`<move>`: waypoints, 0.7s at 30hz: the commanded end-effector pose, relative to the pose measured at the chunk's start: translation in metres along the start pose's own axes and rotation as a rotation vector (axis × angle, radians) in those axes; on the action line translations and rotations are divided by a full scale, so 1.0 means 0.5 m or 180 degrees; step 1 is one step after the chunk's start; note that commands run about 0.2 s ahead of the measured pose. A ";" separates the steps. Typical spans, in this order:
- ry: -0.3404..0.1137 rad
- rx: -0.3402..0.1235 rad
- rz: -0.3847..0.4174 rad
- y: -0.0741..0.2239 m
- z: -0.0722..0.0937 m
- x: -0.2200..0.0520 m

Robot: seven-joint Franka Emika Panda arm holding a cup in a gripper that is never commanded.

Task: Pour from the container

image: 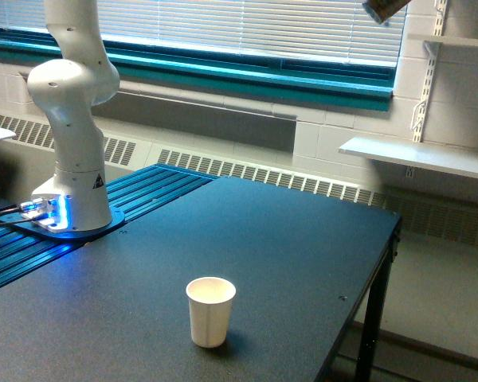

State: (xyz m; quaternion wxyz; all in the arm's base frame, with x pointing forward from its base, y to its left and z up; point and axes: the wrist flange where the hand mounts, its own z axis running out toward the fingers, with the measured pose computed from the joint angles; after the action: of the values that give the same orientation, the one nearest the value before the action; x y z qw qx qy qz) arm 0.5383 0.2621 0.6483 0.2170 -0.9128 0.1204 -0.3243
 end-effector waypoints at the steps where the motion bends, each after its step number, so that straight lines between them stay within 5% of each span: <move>1: 0.0139 -0.0168 0.0202 0.096 -0.007 0.078; 8: 0.0248 -0.0169 0.0422 0.153 -0.028 0.119; 21: 0.0557 -0.0460 0.0723 0.333 -0.067 0.185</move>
State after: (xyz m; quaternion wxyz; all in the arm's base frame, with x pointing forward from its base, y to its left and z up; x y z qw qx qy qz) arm 0.5798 0.1065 0.6354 0.1840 -0.8859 0.2463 -0.3473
